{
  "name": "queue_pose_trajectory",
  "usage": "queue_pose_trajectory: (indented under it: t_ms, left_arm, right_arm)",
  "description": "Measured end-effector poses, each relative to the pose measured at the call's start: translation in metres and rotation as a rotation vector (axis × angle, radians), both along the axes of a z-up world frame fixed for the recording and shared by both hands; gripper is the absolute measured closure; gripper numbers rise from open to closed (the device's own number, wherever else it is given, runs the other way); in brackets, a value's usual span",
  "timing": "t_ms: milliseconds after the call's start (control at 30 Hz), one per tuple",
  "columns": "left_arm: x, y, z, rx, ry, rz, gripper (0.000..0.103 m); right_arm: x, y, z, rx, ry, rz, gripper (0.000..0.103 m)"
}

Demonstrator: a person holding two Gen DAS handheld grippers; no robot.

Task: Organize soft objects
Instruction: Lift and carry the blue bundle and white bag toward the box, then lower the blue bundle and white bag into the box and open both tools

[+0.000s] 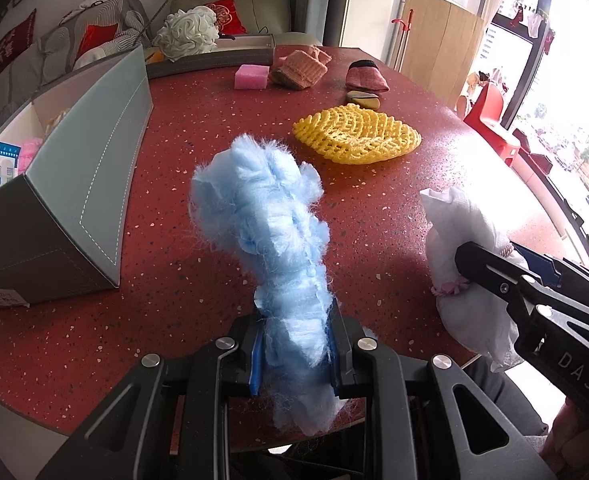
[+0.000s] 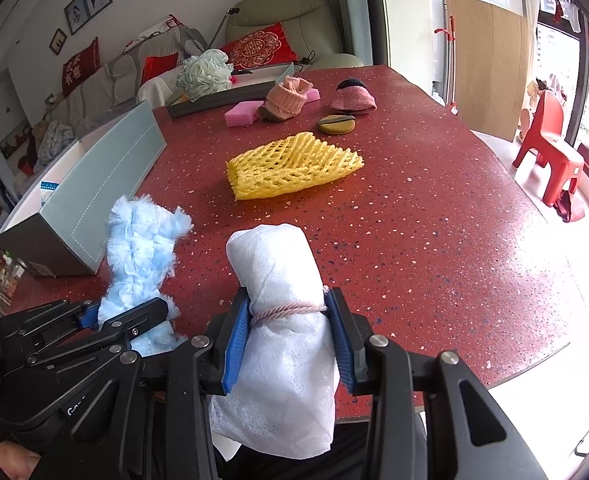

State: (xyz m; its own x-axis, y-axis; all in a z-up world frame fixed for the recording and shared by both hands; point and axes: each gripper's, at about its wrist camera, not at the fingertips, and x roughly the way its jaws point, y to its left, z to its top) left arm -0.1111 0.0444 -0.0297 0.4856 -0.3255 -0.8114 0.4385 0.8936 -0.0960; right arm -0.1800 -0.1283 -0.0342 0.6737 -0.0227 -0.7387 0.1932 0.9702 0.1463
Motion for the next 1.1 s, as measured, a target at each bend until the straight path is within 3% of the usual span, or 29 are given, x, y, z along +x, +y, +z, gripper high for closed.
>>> queue_pose_trajectory:
  t_ms: [400,1100]
  left_arm:
    - [0.007,0.025,0.040,-0.031,-0.064,0.062,0.078]
    - [0.020,0.078,0.085,-0.087,-0.144,0.162,0.078]
  right_arm:
    - [0.011,0.032,0.050,-0.040,-0.107,0.089,0.062]
    - [0.036,0.087,0.093,-0.051,-0.173,0.215,0.062]
